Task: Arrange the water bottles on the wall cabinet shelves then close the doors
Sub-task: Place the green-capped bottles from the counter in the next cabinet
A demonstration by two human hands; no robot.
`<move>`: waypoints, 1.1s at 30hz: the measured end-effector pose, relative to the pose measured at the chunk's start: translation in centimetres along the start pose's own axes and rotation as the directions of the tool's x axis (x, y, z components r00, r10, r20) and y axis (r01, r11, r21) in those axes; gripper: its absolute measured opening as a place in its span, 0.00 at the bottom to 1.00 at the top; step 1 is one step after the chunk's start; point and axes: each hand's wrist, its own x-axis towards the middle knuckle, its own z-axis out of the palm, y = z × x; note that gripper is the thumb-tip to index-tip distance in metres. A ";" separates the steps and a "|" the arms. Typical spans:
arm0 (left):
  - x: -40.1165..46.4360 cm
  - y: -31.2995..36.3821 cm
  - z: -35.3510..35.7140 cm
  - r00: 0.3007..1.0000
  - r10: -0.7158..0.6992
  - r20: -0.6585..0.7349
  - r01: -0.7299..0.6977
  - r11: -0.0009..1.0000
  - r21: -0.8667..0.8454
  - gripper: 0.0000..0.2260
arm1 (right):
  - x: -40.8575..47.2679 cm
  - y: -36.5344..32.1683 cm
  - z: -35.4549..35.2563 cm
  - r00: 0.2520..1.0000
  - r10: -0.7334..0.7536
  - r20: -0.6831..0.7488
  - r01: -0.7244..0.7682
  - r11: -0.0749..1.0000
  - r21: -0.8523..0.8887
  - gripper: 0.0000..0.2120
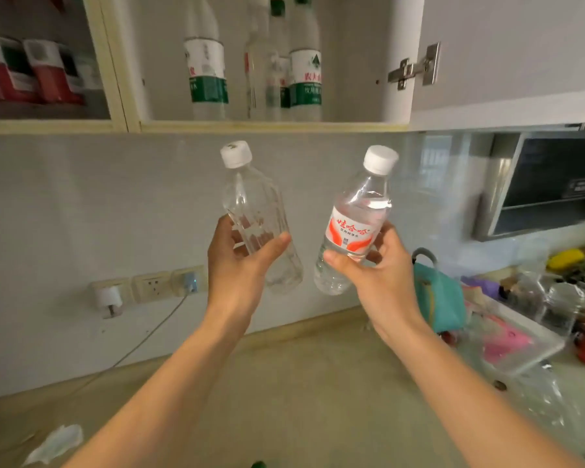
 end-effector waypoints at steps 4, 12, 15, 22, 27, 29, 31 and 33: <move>3.1 5.5 0.4 0.995 0.104 0.006 -0.104 0.995 -0.012 0.19 | 3.6 -5.1 -0.1 0.995 -0.097 -0.002 0.097 0.993 0.064 0.30; 9.5 14.4 0.7 0.971 0.237 0.021 -0.237 0.972 -0.006 0.20 | 12.0 -13.1 -0.1 0.963 -0.267 -0.021 0.268 0.957 0.113 0.29; 12.1 16.5 0.8 0.954 0.298 0.020 -0.298 0.950 0.094 0.20 | 15.1 -14.8 -0.3 0.952 -0.307 -0.008 0.307 0.949 0.072 0.30; 18.5 18.3 1.0 0.951 0.268 -0.155 -0.217 0.934 0.283 0.20 | 21.8 -15.7 0.2 0.955 -0.292 0.057 0.291 0.956 0.033 0.27; 22.0 16.5 0.5 0.940 0.169 -0.297 -0.064 0.941 0.332 0.21 | 25.6 -14.0 1.1 0.972 -0.200 0.124 0.198 0.980 0.026 0.23; 23.1 15.5 0.3 0.937 0.103 -0.334 0.008 0.948 0.317 0.22 | 27.0 -13.2 1.6 0.976 -0.169 0.137 0.168 0.986 0.025 0.22; 24.2 14.5 0.3 0.945 0.056 -0.321 0.047 0.952 0.304 0.23 | 28.1 -12.5 2.1 0.980 -0.140 0.144 0.139 0.990 0.012 0.23; 25.1 13.7 0.5 0.957 0.031 -0.288 0.063 0.947 0.314 0.24 | 29.0 -11.8 2.5 0.982 -0.121 0.145 0.126 0.992 -0.024 0.24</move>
